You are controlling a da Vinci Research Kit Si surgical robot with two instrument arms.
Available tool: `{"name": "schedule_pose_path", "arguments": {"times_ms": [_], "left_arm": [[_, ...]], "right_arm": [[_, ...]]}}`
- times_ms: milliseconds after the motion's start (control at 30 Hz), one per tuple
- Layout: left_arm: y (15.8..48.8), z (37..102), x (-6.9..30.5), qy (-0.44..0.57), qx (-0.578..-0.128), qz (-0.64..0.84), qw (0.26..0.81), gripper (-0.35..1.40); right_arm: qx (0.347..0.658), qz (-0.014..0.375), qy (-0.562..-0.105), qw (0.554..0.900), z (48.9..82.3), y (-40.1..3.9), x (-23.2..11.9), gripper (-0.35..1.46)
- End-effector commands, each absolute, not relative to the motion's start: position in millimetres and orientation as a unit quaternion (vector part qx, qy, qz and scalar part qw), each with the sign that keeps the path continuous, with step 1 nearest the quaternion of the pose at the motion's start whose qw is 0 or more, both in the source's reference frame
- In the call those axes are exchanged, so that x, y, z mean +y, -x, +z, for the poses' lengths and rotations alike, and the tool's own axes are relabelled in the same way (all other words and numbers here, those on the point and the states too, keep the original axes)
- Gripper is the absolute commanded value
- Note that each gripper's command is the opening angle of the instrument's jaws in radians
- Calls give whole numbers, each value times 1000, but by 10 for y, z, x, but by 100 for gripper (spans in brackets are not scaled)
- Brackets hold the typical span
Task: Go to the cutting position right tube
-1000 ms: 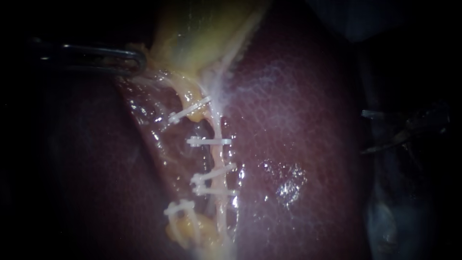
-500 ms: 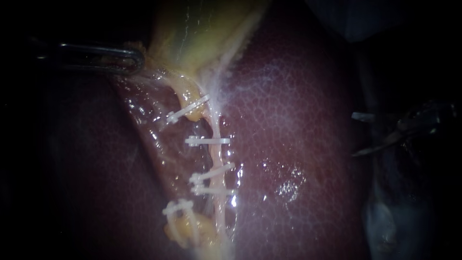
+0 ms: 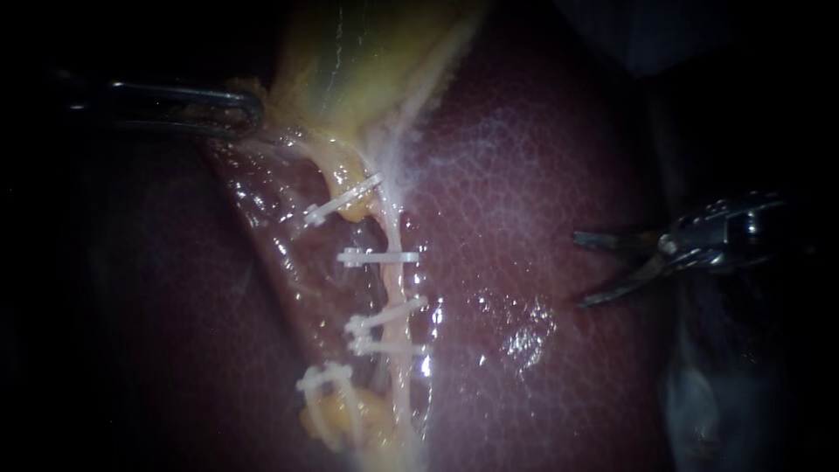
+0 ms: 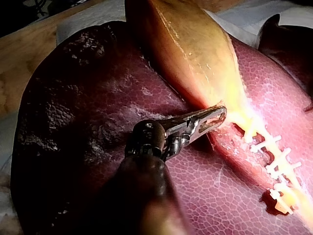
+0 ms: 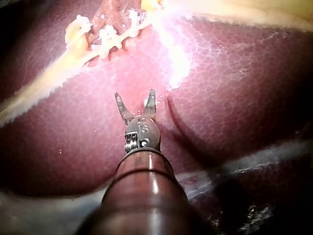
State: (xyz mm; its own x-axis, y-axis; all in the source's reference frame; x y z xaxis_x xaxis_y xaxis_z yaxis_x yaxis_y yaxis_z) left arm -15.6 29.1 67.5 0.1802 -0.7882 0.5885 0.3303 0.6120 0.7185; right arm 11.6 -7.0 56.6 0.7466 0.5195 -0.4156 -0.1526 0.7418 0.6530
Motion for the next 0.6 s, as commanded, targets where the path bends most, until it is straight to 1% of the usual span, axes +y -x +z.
{"name": "schedule_pose_path", "arguments": {"times_ms": [33, 167, 433, 600], "left_arm": [[156, 675, 291, -222, -515, -380, 735, -35], [158, 676, 290, -221, -515, -381, 736, -35], [161, 677, 290, -219, -514, -382, 736, -35], [162, 676, 289, -220, -515, -382, 736, -35]], "right_arm": [[302, 195, -309, 880, 567, -119, -71, 137], [319, 211, -323, 865, 571, -131, -75, 137], [312, 227, -349, 854, 579, -153, -82, 135], [322, 247, -373, 834, 589, -166, -85, 134]]}}
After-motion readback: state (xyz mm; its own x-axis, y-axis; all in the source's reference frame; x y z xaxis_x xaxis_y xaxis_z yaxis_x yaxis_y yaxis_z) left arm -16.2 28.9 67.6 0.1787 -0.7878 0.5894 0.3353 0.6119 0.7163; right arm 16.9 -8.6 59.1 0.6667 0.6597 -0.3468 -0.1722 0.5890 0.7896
